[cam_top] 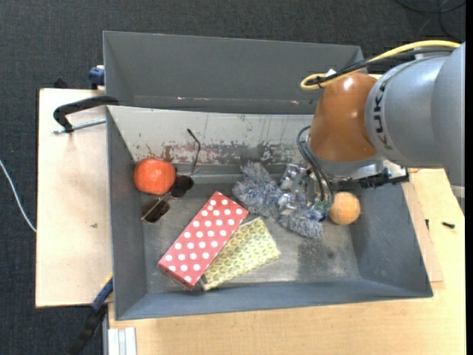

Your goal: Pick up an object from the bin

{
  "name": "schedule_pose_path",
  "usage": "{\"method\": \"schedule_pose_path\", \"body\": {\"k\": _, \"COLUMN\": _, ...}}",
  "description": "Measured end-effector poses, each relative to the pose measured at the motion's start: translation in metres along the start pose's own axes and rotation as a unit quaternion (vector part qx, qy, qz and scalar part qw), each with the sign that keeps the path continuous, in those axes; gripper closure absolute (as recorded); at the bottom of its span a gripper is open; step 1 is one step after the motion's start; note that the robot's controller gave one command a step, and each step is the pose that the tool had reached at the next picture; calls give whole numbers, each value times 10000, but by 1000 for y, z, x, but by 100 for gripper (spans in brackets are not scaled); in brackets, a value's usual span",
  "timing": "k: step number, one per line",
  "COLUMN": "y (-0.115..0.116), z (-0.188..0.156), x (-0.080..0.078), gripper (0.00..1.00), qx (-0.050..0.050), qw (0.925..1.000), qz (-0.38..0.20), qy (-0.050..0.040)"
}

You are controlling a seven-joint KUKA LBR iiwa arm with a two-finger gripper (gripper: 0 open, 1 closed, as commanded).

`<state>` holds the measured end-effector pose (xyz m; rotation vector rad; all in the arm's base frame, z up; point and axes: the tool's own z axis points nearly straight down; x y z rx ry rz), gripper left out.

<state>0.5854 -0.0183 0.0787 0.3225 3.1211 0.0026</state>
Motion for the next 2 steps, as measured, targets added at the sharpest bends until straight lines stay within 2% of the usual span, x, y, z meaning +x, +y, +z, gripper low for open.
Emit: {"method": "schedule_pose_path", "body": {"k": 2, "y": 0, "z": -16, "x": 0, "gripper": 100, "qx": -1, "qw": 10000, "qz": 0, "qy": -8}}
